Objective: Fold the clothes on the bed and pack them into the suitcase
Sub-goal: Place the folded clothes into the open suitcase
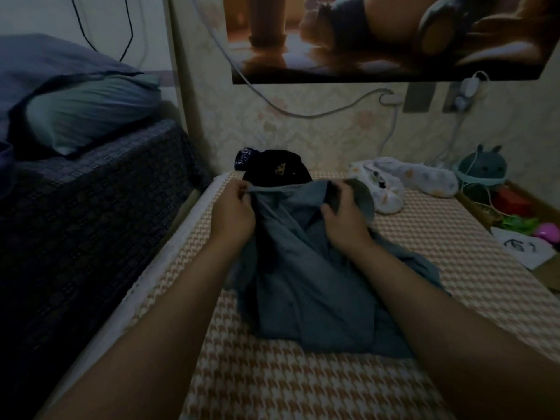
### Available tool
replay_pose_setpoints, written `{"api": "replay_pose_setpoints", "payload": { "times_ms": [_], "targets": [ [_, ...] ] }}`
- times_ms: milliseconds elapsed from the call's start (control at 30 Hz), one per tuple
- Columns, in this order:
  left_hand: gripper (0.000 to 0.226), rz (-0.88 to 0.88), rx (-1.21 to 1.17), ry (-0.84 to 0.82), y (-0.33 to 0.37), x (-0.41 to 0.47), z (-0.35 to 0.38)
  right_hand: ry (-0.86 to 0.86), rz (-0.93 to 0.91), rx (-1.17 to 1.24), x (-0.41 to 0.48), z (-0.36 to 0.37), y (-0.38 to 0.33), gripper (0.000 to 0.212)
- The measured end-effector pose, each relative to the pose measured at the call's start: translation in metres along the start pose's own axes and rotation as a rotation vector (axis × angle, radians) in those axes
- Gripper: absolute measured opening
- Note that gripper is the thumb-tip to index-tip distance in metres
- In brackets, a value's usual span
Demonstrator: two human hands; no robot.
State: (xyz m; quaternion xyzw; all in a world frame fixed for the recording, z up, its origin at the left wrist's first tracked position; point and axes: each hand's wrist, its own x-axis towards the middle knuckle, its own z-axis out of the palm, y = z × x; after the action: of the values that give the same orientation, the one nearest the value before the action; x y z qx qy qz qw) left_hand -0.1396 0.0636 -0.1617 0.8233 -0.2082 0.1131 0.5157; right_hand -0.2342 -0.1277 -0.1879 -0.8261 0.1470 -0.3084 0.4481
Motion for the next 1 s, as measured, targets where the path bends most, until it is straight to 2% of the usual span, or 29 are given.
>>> {"api": "replay_pose_setpoints", "payload": {
  "times_ms": [67, 100, 167, 233, 300, 333, 367, 400, 467, 500, 533, 567, 600, 667, 700, 767, 867, 933, 967, 1000],
  "targets": [
    [0.052, 0.041, -0.097, -0.199, -0.014, 0.005, 0.008, -0.195, 0.019, -0.123, 0.005, 0.003, 0.008, 0.076],
    [0.065, 0.05, -0.098, -0.276, -0.022, 0.005, 0.013, -0.242, 0.022, -0.252, 0.005, 0.004, 0.014, 0.08],
    [0.075, 0.061, 0.062, -0.334, -0.032, 0.001, 0.019, -0.246, -0.033, -0.403, 0.001, 0.01, 0.023, 0.073],
    [0.067, 0.135, 0.222, -0.315, -0.044, -0.01, 0.018, -0.193, -0.145, -0.421, -0.01, 0.013, 0.017, 0.052],
    [0.045, 0.288, 0.253, -0.341, -0.048, -0.025, 0.007, -0.178, -0.278, -0.424, -0.027, 0.015, 0.003, 0.024],
    [0.033, 0.338, 0.305, -0.382, -0.046, -0.035, 0.0, -0.242, -0.305, -0.411, -0.036, 0.014, -0.006, 0.013],
    [0.021, 0.365, 0.345, -0.456, -0.046, -0.048, -0.006, -0.376, -0.286, -0.405, -0.048, 0.013, -0.015, 0.004],
    [0.016, 0.374, 0.366, -0.567, -0.042, -0.062, -0.011, -0.551, -0.249, -0.436, -0.059, 0.013, -0.021, 0.012],
    [0.036, 0.395, 0.442, -0.798, -0.04, -0.085, -0.02, -0.879, -0.19, -0.658, -0.08, 0.01, -0.027, 0.044],
    [0.052, 0.415, 0.539, -0.862, -0.046, -0.091, -0.022, -0.955, -0.192, -0.804, -0.086, 0.007, -0.028, 0.062],
    [0.063, 0.451, 0.649, -0.857, -0.054, -0.094, -0.023, -0.966, -0.202, -0.906, -0.091, 0.003, -0.029, 0.074],
    [0.063, 0.483, 0.677, -0.825, -0.06, -0.094, -0.021, -0.949, -0.205, -0.954, -0.094, 0.0, -0.03, 0.075],
    [0.053, 0.497, 0.633, -0.801, -0.063, -0.094, -0.02, -0.931, -0.193, -0.971, -0.097, -0.003, -0.032, 0.066],
    [0.024, 0.462, 0.502, -0.731, -0.053, -0.096, -0.015, -0.885, -0.191, -1.011, -0.097, -0.005, -0.039, 0.027],
    [0.023, 0.433, 0.447, -0.697, -0.047, -0.097, -0.012, -0.847, -0.197, -1.017, -0.096, -0.006, -0.041, 0.014],
    [0.032, 0.364, 0.357, -0.634, -0.028, -0.093, -0.012, -0.782, -0.138, -0.922, -0.093, -0.011, -0.043, 0.019],
    [0.035, 0.337, 0.278, -0.49, 0.005, -0.08, -0.025, -0.593, -0.091, -0.582, -0.08, -0.027, -0.049, 0.02],
    [0.033, 0.26, 0.292, -0.411, 0.004, -0.059, -0.027, -0.377, -0.268, -0.529, -0.072, -0.037, -0.051, 0.007],
    [0.036, 0.193, 0.406, -0.25, 0.002, -0.047, -0.026, -0.278, -0.398, -0.567, -0.07, -0.04, -0.051, 0.004],
    [0.049, 0.043, 0.466, -0.337, 0.008, -0.046, -0.042, -0.207, -0.511, -0.615, -0.07, -0.042, -0.049, 0.018]
  ]
}}
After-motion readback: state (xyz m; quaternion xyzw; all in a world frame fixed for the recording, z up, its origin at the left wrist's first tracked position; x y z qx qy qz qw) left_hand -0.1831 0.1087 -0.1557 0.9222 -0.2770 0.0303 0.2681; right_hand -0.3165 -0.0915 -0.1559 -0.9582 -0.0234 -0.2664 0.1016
